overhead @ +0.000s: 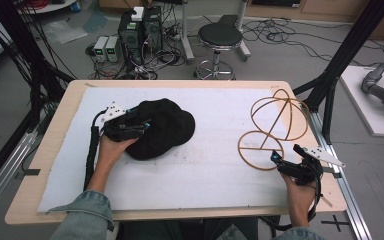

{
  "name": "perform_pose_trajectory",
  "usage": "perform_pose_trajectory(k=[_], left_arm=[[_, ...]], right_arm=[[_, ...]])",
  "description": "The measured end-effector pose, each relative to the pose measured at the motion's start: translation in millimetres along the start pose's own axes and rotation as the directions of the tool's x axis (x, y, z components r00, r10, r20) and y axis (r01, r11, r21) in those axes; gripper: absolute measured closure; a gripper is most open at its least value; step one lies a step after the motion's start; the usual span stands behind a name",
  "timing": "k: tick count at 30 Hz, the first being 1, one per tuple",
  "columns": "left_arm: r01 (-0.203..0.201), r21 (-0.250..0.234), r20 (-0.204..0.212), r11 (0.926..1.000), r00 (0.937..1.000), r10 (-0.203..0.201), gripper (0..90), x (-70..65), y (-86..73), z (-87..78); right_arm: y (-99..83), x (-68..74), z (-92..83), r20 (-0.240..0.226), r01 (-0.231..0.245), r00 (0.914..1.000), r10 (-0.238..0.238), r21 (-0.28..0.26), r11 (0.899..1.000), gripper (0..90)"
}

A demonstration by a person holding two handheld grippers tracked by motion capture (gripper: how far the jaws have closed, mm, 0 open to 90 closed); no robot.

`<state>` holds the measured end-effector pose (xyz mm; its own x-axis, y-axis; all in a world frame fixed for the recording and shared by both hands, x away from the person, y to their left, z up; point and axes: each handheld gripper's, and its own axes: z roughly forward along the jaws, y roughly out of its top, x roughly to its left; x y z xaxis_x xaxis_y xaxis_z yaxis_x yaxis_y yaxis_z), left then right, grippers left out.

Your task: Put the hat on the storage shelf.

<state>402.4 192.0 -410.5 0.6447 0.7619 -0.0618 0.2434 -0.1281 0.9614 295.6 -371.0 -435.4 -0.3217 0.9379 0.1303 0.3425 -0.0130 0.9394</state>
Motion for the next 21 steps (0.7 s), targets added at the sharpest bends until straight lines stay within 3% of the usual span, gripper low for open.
perform_pose_trajectory(k=[4,11,16,21], left_arm=[[-0.016,0.032,-0.011,0.9994,0.9998,0.016,35.8,-1.3,1.7,3.2],[-0.016,0.072,-0.016,0.9973,0.9997,0.017,61.8,-2.7,0.7,6.3],[-0.012,0.083,-0.016,0.9965,0.9998,0.013,69.4,-4.7,2.8,6.2],[0.003,0.057,-0.005,0.9984,1.0,-0.003,71.9,-8.0,11.6,1.2]], right_arm=[[0.2,0.1,0.2,0.002,-0.001,1.0,0.001,0.0,1.0,6.5],[0.1,-2.2,-1.3,0.006,-0.004,1.0,0.004,-0.006,1.0,6.5],[0.1,-2.9,-1.7,0.005,-0.009,1.0,0.009,-0.008,1.0,6.5],[0.2,-3.0,-2.2,0.008,-0.011,0.9999,0.011,-0.007,1.0,6.6]])
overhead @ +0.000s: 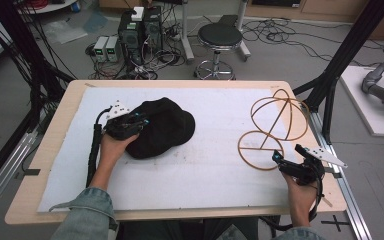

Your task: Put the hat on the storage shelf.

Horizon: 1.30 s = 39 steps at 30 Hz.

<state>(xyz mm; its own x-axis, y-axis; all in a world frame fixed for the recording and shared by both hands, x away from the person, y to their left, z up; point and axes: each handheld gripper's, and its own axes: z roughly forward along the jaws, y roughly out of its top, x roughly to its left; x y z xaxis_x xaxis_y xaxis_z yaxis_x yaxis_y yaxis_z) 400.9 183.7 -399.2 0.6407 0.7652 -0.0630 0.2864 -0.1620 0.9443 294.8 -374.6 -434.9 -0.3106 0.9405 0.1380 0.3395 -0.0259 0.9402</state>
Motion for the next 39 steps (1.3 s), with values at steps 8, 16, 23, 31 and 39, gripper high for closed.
perform_pose_trajectory(k=[8,16,23,31,39], left_arm=[[0.029,-0.055,0.019,0.9981,0.9994,-0.028,72.4,-7.0,21.1,-10.1],[0.019,-0.083,0.056,0.9964,0.9983,-0.014,72.4,-17.9,40.8,-12.2],[0.039,-0.132,0.091,0.9905,0.9955,-0.027,72.3,-23.9,60.2,-16.2],[0.084,-0.223,0.128,0.9713,0.9902,-0.056,72.3,-30.3,85.7,-23.2],[0.097,-0.269,0.165,0.9582,0.9848,-0.054,72.3,-37.7,115.1,-23.5]], right_arm=[[0.0,-1.9,-1.7,0.007,-0.004,1.0,0.004,-0.008,1.0,6.5],[-0.2,-3.0,-2.6,0.008,-0.013,0.9999,0.013,-0.01,1.0,6.6],[-0.4,-4.6,-2.7,0.008,-0.011,0.9999,0.011,-0.013,1.0,6.5],[-0.5,-6.2,-4.3,0.009,-0.018,0.9998,0.019,-0.019,1.0,6.5],[-0.6,-7.3,-4.8,0.008,-0.018,0.9998,0.018,-0.022,1.0,6.5]])
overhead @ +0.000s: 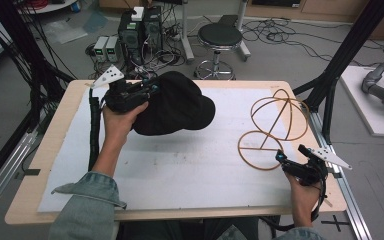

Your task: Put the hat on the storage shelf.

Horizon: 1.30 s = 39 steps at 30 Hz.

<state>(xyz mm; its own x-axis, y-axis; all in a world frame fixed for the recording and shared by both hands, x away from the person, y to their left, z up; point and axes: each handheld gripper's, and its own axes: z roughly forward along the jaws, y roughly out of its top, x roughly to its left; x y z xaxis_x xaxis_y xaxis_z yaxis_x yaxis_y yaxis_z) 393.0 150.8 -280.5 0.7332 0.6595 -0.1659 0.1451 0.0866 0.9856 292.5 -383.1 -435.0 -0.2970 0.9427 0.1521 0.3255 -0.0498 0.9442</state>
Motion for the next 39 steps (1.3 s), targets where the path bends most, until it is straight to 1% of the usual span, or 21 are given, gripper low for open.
perform_pose_trajectory(k=[1,3,6,8,11,12,14,17,21,25,28,30,32,34,36,38,39], left_arm=[[0.001,-0.006,0.004,1.0,1.0,-0.001,72.3,-1.7,2.3,1.6],[-0.01,-0.01,0.009,0.9999,0.9999,0.01,72.3,-6.2,9.7,5.9],[-0.003,-0.028,0.028,0.9996,0.9996,0.004,72.3,-11.8,19.2,11.9],[0.004,-0.04,0.045,0.9992,0.999,-0.002,72.3,-15.2,25.2,15.7],[0.009,-0.049,0.066,0.9988,0.9978,-0.006,72.2,-19.8,34.0,21.1],[0.009,-0.049,0.066,0.9988,0.9978,-0.006,72.3,-19.8,34.0,21.1],[0.007,-0.059,0.076,0.9983,0.9971,-0.003,72.2,-25.2,42.5,26.7],[0.0,-0.072,0.088,0.9974,0.9961,0.006,72.2,-29.6,49.6,31.8],[0.018,-0.099,0.116,0.9949,0.9933,-0.006,72.2,-35.3,56.4,39.6],[0.037,-0.115,0.145,0.9927,0.9892,-0.02,72.2,-40.0,61.1,48.2],[0.048,-0.123,0.168,0.9912,0.9854,-0.027,72.2,-44.1,63.8,55.3],[0.058,-0.129,0.187,0.9899,0.9818,-0.034,72.1,-47.4,65.3,60.2],[0.06,-0.137,0.198,0.9888,0.9797,-0.032,72.1,-50.5,66.5,64.6],[0.071,-0.146,0.21,0.9868,0.977,-0.039,72.0,-53.2,67.9,68.8],[0.081,-0.157,0.218,0.9843,0.9749,-0.045,72.0,-54.9,69.1,72.1],[0.092,-0.163,0.234,0.9824,0.9708,-0.052,72.0,-56.8,69.9,75.7],[0.086,-0.165,0.235,0.9825,0.971,-0.046,72.0,-57.7,70.6,77.5]], right_arm=[[0.0,0.1,-0.2,0.001,-0.001,1.0,0.001,0.0,1.0,6.6],[0.0,0.5,-0.6,0.0,-0.011,0.9999,0.011,0.0,1.0,6.5],[-0.1,0.6,-0.6,-0.001,-0.016,0.9999,0.016,-0.002,1.0,6.5],[-0.3,-0.2,-0.7,0.0,-0.01,0.9999,0.01,-0.004,1.0,6.5],[-0.4,-0.8,-1.2,0.0,-0.014,0.9999,0.014,-0.003,1.0,6.6],[-0.7,-1.0,-1.2,0.0,-0.016,0.9999,0.016,-0.007,1.0,6.5],[-0.6,-1.5,-1.6,0.001,-0.013,0.9999,0.013,-0.005,1.0,6.5],[-0.7,-1.8,-2.5,0.001,-0.016,0.9999,0.017,-0.005,1.0,6.5],[-0.8,-1.9,-2.7,-0.001,-0.017,0.9999,0.017,-0.003,1.0,6.5],[-0.8,-1.7,-2.4,0.002,-0.01,0.9999,0.01,-0.004,1.0,6.6],[-1.0,-1.8,-2.5,0.0,-0.015,0.9999,0.015,-0.005,1.0,6.5],[-1.0,-1.8,-2.6,0.0,-0.016,0.9999,0.016,-0.007,1.0,6.5],[-1.0,-1.9,-2.9,0.001,-0.016,0.9999,0.016,-0.005,1.0,6.6],[-1.0,-2.8,-3.0,0.0,-0.009,1.0,0.009,-0.006,1.0,6.5],[-1.2,-2.8,-3.4,0.003,-0.014,0.9999,0.014,-0.006,1.0,6.5],[-1.3,-3.3,-3.6,0.001,-0.015,0.9999,0.015,-0.009,1.0,6.5],[-1.5,-3.2,-3.8,0.003,-0.02,0.9998,0.02,-0.01,1.0,6.5]])
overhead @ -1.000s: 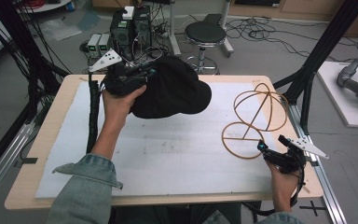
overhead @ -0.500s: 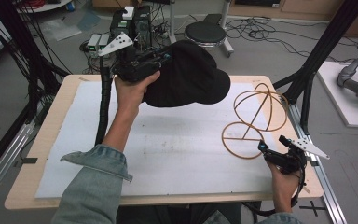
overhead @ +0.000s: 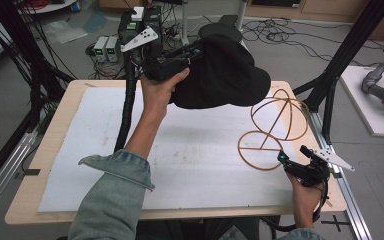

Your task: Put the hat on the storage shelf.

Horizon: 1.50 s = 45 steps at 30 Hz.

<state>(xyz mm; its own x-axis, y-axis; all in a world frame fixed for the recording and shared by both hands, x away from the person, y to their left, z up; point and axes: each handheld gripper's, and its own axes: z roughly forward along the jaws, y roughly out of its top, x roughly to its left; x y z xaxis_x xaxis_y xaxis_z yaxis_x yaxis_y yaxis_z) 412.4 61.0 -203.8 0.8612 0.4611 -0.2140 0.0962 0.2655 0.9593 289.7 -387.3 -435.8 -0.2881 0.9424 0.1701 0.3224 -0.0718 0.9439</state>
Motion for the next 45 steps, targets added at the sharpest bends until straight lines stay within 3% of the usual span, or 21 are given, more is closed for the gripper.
perform_pose_trajectory(k=[23,29,45], left_arm=[[0.03,0.019,0.112,0.9994,0.9931,-0.032,72.0,-8.6,-18.9,49.6],[0.044,0.057,0.137,0.9974,0.9892,-0.051,72.0,-8.0,-27.7,62.6],[0.026,0.163,0.129,0.9864,0.9906,-0.047,71.5,-11.0,-55.3,91.2]], right_arm=[[-0.7,-2.7,-3.3,0.007,0.002,1.0,-0.002,0.0,1.0,6.6],[-1.1,-2.8,-3.9,0.005,-0.004,1.0,0.004,-0.002,1.0,6.5],[-1.4,-2.5,-3.7,0.001,-0.004,1.0,0.004,0.006,1.0,6.5]])
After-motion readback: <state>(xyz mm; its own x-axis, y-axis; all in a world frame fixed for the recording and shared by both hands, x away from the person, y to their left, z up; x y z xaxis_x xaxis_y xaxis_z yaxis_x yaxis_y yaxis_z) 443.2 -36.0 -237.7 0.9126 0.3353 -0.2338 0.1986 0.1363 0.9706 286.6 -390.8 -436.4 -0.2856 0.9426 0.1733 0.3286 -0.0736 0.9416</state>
